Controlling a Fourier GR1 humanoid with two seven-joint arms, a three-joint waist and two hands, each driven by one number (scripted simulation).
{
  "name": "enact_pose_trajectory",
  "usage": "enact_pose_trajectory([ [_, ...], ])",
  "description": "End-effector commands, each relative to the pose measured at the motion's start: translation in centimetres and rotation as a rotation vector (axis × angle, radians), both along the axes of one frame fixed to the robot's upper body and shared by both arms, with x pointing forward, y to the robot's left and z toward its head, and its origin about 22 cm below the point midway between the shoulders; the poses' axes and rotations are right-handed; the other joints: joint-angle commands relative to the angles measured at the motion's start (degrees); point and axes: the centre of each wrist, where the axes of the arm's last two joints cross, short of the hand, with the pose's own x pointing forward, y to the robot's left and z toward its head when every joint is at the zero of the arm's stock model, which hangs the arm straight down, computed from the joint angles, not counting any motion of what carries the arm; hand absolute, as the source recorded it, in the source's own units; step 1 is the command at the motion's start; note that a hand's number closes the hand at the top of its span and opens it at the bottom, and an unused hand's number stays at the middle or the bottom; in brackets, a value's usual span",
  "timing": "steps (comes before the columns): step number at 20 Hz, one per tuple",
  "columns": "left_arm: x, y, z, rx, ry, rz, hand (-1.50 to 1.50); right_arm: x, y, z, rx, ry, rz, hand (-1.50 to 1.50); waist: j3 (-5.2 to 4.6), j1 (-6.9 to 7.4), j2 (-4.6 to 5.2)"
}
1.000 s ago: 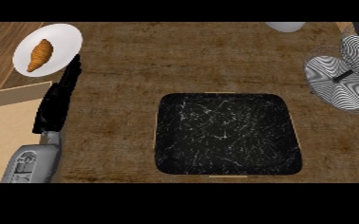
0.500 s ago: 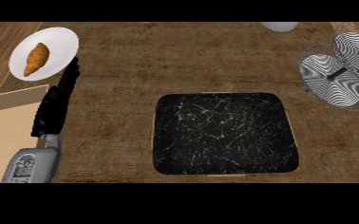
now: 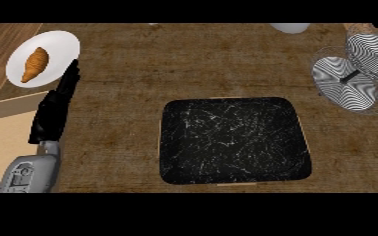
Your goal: Pick the bell pepper from the tray and place it in the tiered basket
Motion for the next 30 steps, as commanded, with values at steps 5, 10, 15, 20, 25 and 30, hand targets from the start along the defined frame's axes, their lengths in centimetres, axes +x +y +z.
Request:
enact_pose_trajectory([
  [5,-0.8,-0.8,0.9,0.006,0.006,-0.001,0.0,-1.1,-1.5,-3.0,0.213,-0.122,-0.089,-1.5,0.27,-0.16,-0.09],
  [10,-0.1,0.1,0.4,0.007,-0.007,0.003,0.0,-1.5,-1.6,-3.2,0.136,-0.326,-0.043,-1.5,0.24,-0.52,-0.05],
  [15,-2.2,1.0,-0.2,0.014,0.003,0.022,0.0,-1.2,-0.3,-2.0,0.022,-0.466,-0.032,-1.5,0.2,-0.6,-0.46],
  [20,-1.9,1.2,0.1,0.011,0.031,0.034,0.0,-1.7,-0.7,3.6,0.006,-0.523,-0.112,-1.5,0.13,-1.77,-1.01],
  [25,-1.5,2.2,-0.3,0.001,0.039,0.065,0.0,-2.7,1.1,2.8,0.131,-0.594,-0.181,-1.5,0.07,-4.0,-1.72],
  [30,-2.5,4.0,-0.5,0.015,0.042,0.103,0.0,-5.5,1.8,2.3,0.173,-0.61,-0.149,-1.5,0.01,-5.62,-2.4],
])
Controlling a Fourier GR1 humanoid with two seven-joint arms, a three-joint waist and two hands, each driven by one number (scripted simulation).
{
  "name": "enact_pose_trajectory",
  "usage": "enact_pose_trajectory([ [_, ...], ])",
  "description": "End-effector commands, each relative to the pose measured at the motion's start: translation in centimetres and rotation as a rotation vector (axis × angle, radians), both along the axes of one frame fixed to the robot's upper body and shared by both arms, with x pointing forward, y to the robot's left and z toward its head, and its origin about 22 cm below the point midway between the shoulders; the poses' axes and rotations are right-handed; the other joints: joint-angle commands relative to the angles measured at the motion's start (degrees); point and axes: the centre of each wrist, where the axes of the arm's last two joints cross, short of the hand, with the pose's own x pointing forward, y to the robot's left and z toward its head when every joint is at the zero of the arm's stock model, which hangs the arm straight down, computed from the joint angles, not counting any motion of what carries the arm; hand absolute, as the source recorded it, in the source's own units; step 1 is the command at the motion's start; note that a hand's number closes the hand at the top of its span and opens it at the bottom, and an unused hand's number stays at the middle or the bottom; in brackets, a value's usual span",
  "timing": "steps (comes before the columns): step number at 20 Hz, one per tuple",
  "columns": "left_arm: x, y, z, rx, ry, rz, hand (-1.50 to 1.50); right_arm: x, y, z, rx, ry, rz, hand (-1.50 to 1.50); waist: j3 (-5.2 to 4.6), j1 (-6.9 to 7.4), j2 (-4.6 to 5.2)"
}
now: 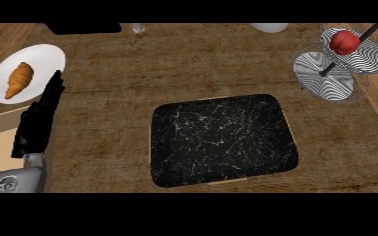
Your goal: Pick the bell pepper from the tray and place it in the tiered basket
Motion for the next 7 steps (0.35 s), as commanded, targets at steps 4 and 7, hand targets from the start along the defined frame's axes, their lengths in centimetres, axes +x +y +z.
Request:
enact_pose_trajectory([
  [4,-0.2,0.9,0.0,0.006,0.024,0.04,0.0,-5.5,1.2,-1.1,0.056,-0.064,-0.007,-1.5,0.0,-1.99,-0.32],
  [7,-0.8,0.9,0.0,-0.011,0.002,0.044,0.0,-8.2,3.1,-3.1,0.053,-0.113,0.035,-1.5,-0.01,-2.58,-0.78],
])
